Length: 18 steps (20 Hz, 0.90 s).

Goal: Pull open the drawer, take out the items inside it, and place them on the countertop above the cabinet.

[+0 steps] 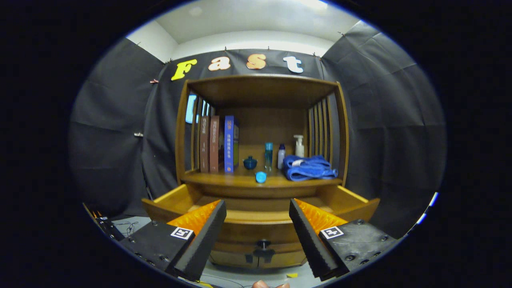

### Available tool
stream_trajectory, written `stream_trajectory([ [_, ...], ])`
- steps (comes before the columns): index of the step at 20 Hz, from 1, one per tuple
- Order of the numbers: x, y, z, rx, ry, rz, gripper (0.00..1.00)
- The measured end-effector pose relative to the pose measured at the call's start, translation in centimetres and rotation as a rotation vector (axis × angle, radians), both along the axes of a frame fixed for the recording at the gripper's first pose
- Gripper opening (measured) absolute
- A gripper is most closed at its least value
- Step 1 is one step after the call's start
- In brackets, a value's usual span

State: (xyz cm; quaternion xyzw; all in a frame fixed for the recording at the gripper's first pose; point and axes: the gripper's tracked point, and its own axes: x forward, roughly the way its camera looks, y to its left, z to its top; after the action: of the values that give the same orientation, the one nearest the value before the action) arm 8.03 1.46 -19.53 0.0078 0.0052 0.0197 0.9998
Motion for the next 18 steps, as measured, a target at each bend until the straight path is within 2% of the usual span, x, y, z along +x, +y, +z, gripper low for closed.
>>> stream_trajectory([
  [5,1.1,-0.6,-5.6,-0.001,0.092,-0.010,1.00],
  [8,2.3,-0.7,-6.8,-0.034,0.107,-0.005,1.00],
  [12,3.2,-0.5,-8.2,-0.040,0.123,-0.007,1.00],
  [18,3.4,-0.5,-7.5,-0.048,0.111,-0.008,1.00],
])
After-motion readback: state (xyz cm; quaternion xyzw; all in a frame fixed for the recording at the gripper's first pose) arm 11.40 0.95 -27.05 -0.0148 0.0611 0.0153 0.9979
